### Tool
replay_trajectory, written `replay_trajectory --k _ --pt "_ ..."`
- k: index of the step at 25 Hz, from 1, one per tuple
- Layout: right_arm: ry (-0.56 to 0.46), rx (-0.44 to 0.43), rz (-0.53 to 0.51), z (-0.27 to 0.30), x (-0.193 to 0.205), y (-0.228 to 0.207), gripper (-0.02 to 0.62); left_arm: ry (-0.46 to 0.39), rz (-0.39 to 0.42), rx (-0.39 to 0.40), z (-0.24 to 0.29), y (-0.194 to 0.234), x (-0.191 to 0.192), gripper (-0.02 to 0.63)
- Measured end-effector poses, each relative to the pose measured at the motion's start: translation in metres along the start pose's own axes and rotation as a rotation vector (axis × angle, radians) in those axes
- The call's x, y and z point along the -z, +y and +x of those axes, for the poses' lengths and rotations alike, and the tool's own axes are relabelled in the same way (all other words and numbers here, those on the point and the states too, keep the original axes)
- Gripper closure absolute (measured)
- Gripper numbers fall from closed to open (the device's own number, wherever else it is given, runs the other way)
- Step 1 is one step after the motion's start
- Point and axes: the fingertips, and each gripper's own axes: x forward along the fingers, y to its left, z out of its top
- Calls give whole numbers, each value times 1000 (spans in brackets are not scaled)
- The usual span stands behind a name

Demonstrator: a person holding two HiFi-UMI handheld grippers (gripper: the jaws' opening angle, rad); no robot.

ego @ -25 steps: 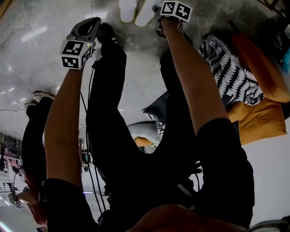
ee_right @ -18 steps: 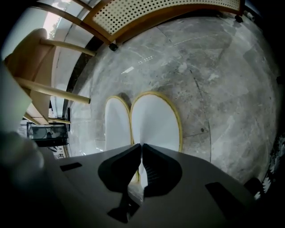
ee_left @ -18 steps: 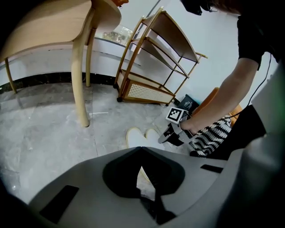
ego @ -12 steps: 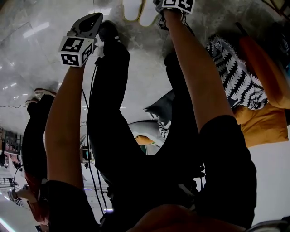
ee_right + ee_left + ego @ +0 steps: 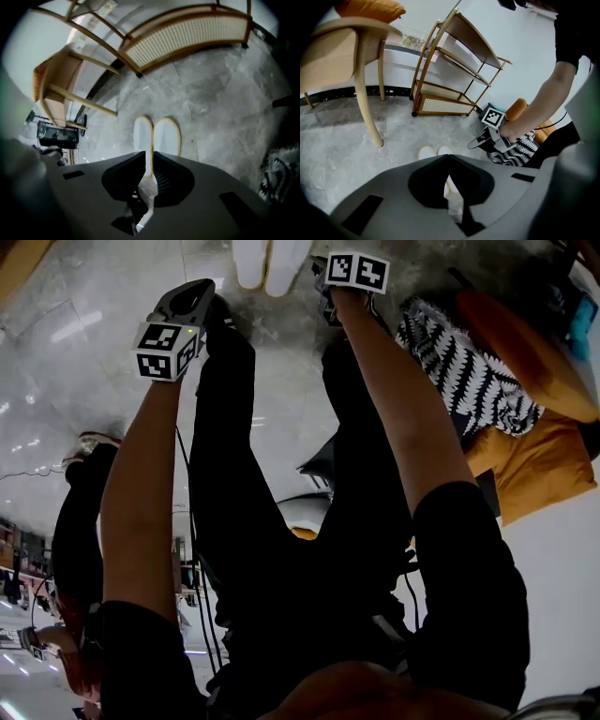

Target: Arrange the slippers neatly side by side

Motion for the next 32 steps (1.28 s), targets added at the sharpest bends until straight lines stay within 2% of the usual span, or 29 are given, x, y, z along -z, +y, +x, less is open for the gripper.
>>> replay_trajectory --k 1,4,8,10,13,16,19,24,29,32 --pt "-23 -1 -58 -22 -3 9 541 -8 6 9 -8 -11 -12 591" --pt "-97 -13 -196 -95 -12 46 552 -40 33 33 -39 -43 -53 591" --pt "-248 -31 -267 -190 -42 110 558 -115 47 11 -82 -65 -123 591" --pt "-330 -65 -300 -237 -53 146 558 -176 4 -9 -107 -77 -158 591" --pt "-410 -101 -388 -312 -47 202 561 -290 -68 -3 -156 -113 -205 591" --pt "-500 -146 -496 -388 -44 259 561 -422 -70 19 -210 -150 -258 591" --pt "-645 -196 -591 -472 -59 315 561 -562 -8 44 -267 -178 -321 591" --pt "-940 -270 -697 -627 -64 398 563 -760 155 113 -386 -231 -410 589" --pt "-1265 -275 -734 -765 -41 447 563 -983 345 140 -516 -275 -479 589" --pt "-1408 -297 -766 -819 -17 462 563 -1087 437 129 -577 -295 -506 591"
